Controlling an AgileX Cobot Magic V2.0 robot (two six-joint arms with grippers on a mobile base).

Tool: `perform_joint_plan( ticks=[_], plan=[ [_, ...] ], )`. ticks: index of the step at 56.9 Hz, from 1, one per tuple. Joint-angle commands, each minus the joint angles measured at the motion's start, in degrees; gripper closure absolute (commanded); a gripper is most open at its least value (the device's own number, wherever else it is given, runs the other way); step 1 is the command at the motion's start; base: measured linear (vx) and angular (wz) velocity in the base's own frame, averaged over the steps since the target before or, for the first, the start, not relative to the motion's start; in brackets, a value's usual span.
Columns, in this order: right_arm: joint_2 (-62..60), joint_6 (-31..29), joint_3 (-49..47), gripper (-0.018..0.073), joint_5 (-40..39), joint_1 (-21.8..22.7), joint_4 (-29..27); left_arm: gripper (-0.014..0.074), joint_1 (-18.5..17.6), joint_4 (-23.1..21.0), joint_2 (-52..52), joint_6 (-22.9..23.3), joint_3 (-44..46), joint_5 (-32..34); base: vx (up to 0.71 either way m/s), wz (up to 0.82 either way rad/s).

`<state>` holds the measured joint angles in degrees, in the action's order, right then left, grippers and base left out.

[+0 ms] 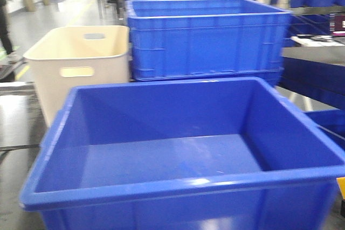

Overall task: Pick red and yellow blocks into blue bin
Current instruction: 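Drive the base away from the table toward the blue bin, then extend both grippers with the blocks over the blue bin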

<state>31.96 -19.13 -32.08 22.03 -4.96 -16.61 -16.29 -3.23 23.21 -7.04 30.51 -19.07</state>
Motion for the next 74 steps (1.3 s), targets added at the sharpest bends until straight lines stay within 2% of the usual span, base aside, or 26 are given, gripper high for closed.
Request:
perform_joint_plan(
  ticks=[1, 19, 67, 74],
  plan=[
    [0.1, -0.2, -1.7, 0.0569, -4.4, 0.3, -0.1, 0.0594, 0.0, -0.5, 0.4, 0.1, 1.6, 4.9, 0.09, 0.37],
    [0.1, -0.2, -1.7, 0.0569, -4.4, 0.3, -0.1, 0.0594, 0.0, -0.5, 0.4, 0.1, 1.6, 4.9, 0.05, 0.21],
    [0.1, 0.0, -1.7, 0.0569, -4.4, 0.3, -0.4, 0.0594, 0.0, -0.5, 0.4, 0.1, 1.6, 6.1, 0.00, 0.00],
    [0.1, 0.0, -1.8, 0.0569, -5.1, 0.3, -2.1, 0.0594, 0.0, -0.9, 0.4, 0.4, 1.6, 6.6, 0.00, 0.00]
  ],
)
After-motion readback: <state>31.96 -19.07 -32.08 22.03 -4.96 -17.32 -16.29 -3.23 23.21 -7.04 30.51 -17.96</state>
